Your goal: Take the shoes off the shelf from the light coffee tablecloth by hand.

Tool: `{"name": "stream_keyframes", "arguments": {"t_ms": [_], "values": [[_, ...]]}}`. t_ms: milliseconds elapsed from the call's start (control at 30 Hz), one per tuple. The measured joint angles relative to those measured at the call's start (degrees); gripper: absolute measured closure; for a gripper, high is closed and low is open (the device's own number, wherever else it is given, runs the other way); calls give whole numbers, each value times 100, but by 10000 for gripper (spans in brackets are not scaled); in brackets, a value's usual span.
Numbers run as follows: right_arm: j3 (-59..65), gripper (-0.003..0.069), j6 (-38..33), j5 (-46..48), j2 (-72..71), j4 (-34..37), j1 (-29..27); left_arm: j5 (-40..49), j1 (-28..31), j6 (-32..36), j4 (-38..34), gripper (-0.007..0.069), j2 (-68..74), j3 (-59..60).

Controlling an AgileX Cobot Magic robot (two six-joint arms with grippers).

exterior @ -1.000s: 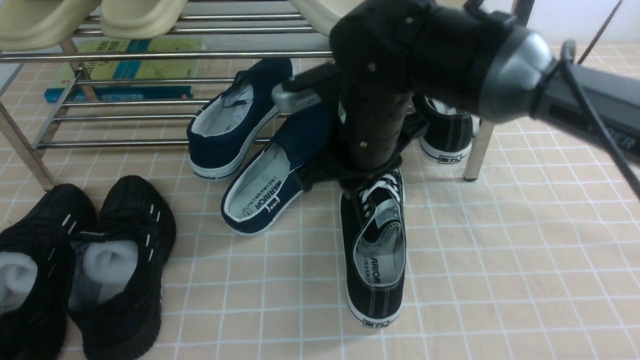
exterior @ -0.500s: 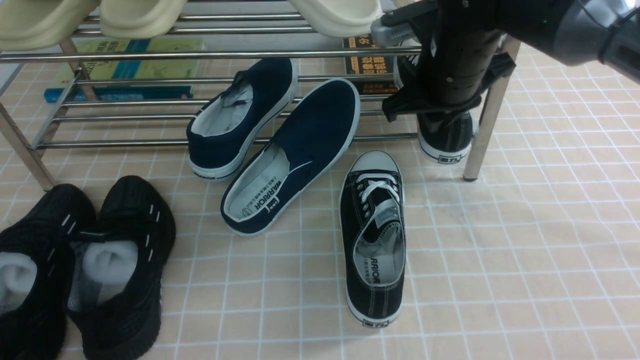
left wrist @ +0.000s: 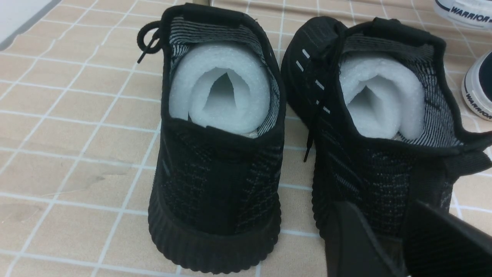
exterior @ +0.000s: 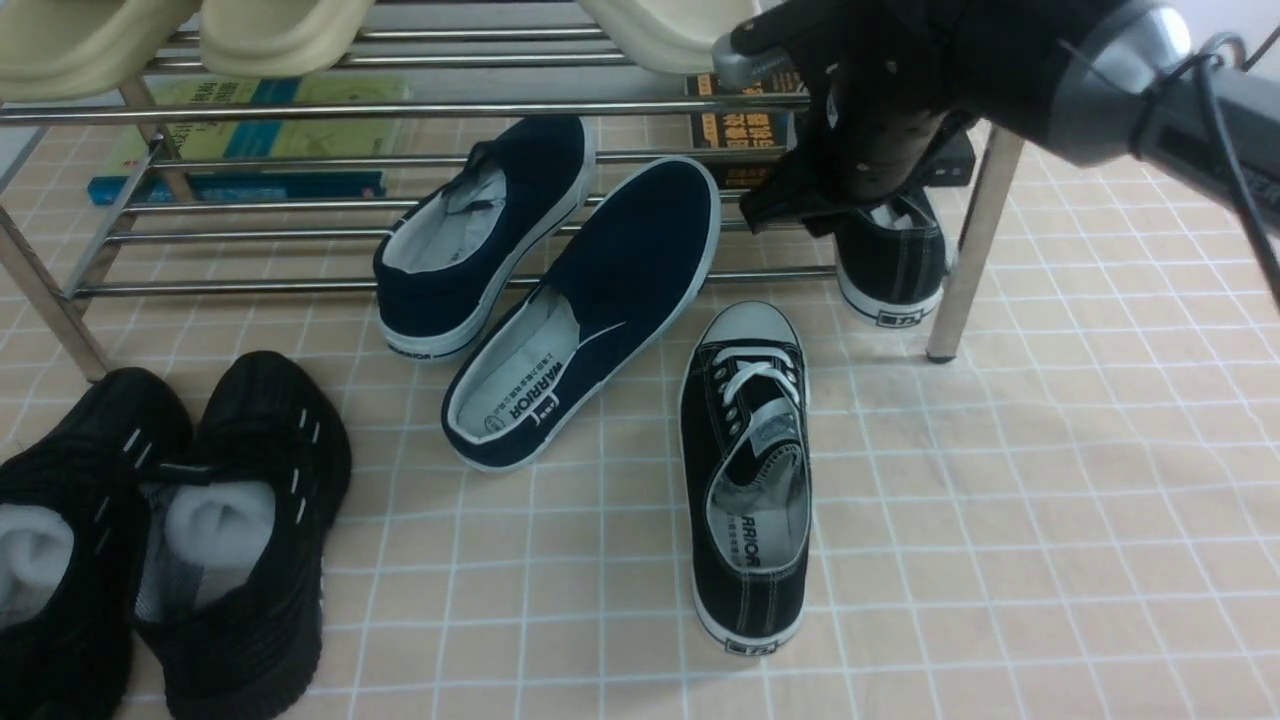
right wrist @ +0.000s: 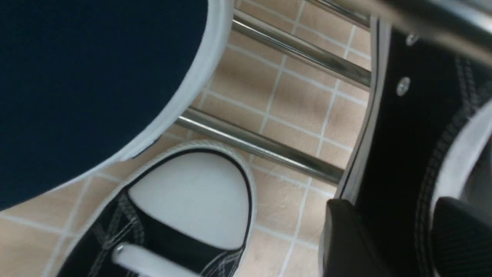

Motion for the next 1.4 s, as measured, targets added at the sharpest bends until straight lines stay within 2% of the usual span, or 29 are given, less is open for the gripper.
{"name": "stream_keyframes", "arguments": {"t_ms": [200,233,333,633,867,1100,1400], "values": [[0,484,64,-10,271,-457,0,0,0,0,0,382,0,0],[0,491,64,-10,271,-457,0,0,0,0,0,382,0,0],[-8,631,49,153,244,-387,0,0,0,0,0,382,0,0],[11,638,-390,1521,-565,729,0,0,0,0,5,382,0,0],[973,638,-438,1607,-1783,1605,0,0,0,0,5,382,0,0],[2298,638,-300,1608,-2423,1780,6,0,0,0,5,382,0,0],[2733,638,95,1324,-2363,1823,6,0,0,0,5,382,0,0]]}}
